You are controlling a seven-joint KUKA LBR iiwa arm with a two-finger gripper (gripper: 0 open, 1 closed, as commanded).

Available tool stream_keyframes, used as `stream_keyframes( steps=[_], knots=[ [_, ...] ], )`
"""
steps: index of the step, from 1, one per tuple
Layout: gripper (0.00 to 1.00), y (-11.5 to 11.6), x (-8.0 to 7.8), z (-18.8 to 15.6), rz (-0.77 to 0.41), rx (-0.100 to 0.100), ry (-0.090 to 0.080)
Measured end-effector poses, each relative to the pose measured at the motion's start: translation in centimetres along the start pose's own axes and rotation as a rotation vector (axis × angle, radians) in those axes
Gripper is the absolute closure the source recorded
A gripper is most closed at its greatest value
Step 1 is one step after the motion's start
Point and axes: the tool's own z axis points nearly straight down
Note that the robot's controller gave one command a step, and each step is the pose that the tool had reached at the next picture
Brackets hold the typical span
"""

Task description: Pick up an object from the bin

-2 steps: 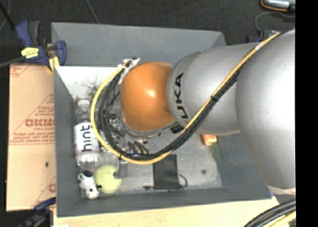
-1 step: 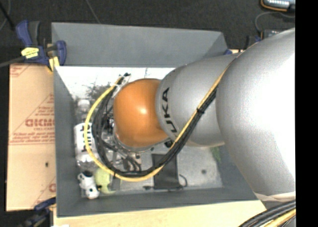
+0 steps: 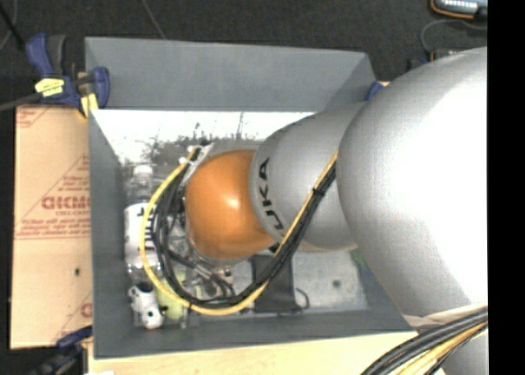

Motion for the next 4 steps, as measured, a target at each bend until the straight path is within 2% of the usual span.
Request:
stream_keyframes(
  steps=[1,2,4],
  knots=[
    [0.00,-0.38,0.02,2.71,-0.080,0.003,-0.009],
    [1.00,-1.28,0.00,3.18,-0.128,-0.001,-0.002],
    [1.00,-1.30,0.04,2.88,-0.127,-0.001,-0.002]
  ],
)
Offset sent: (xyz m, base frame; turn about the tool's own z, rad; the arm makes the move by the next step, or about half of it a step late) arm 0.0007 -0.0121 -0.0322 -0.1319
